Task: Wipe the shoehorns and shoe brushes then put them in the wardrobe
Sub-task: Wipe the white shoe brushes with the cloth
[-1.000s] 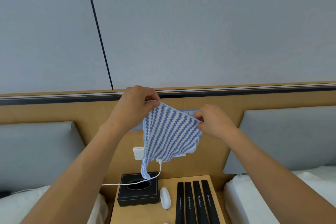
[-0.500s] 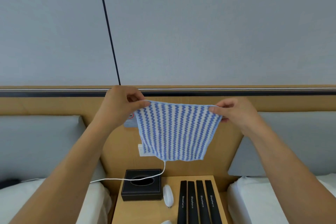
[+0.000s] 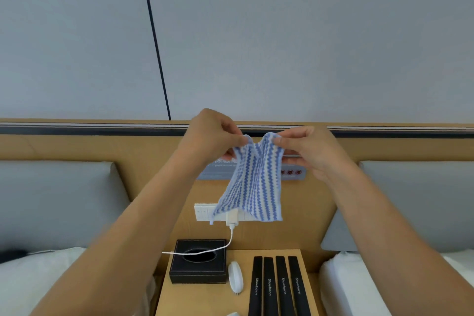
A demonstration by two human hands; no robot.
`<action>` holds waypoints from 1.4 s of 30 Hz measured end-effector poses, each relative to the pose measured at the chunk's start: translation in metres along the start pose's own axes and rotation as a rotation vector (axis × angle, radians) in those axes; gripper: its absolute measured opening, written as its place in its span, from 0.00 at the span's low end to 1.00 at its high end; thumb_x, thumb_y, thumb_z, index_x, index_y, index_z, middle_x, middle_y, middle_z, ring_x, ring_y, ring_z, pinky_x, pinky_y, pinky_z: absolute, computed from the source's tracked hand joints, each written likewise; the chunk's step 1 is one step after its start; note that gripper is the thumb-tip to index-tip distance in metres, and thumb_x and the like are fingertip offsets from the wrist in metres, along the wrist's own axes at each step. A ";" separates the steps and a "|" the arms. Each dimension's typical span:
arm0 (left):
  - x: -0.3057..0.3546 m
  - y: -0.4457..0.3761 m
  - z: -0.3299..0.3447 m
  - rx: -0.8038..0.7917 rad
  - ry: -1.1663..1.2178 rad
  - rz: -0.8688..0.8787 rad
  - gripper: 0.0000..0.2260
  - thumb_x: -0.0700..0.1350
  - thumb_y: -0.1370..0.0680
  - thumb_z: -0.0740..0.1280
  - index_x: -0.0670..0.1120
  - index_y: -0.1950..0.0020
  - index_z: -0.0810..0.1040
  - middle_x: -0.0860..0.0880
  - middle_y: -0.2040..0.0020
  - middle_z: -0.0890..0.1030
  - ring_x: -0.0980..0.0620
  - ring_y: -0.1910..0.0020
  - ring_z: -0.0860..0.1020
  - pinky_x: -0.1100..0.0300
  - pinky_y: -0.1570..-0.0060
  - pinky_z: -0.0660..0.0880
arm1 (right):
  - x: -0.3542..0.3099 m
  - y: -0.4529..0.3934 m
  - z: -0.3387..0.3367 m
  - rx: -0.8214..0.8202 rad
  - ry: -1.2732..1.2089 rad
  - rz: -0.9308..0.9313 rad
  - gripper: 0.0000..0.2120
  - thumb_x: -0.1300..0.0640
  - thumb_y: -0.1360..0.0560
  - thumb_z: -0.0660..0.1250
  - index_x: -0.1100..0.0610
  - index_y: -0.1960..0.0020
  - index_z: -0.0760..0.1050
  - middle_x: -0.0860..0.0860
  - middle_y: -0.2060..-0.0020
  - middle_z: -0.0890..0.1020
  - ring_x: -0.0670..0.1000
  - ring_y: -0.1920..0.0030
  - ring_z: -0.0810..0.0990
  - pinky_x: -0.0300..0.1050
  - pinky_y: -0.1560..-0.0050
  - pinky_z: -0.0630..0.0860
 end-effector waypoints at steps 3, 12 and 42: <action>0.014 0.001 0.014 0.017 -0.019 0.009 0.04 0.39 0.29 0.75 0.41 0.64 0.83 0.44 0.69 0.84 0.51 0.72 0.83 0.60 0.70 0.80 | -0.004 0.005 0.019 -0.046 -0.042 -0.025 0.01 0.64 0.26 0.73 0.61 0.56 0.84 0.57 0.59 0.87 0.54 0.59 0.87 0.47 0.58 0.85; -0.039 -0.020 -0.050 0.047 -0.066 -0.158 0.05 0.37 0.27 0.72 0.37 0.61 0.82 0.40 0.66 0.81 0.48 0.69 0.78 0.58 0.68 0.77 | 0.011 -0.008 -0.028 0.085 0.060 0.090 0.02 0.64 0.26 0.72 0.61 0.58 0.82 0.52 0.68 0.85 0.48 0.70 0.84 0.40 0.71 0.79; -0.012 0.014 0.043 -0.118 -0.108 -0.153 0.06 0.40 0.28 0.74 0.37 0.60 0.81 0.41 0.66 0.84 0.52 0.72 0.83 0.60 0.69 0.80 | 0.028 0.020 0.030 -0.081 0.022 0.038 0.06 0.67 0.25 0.72 0.59 0.53 0.85 0.54 0.58 0.88 0.51 0.57 0.87 0.46 0.56 0.84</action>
Point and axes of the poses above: each hand's wrist, its own y-axis away from the middle knuckle, its own z-axis out of the palm, x = y × z, the point moved 9 cm from there along -y, towards the middle knuckle
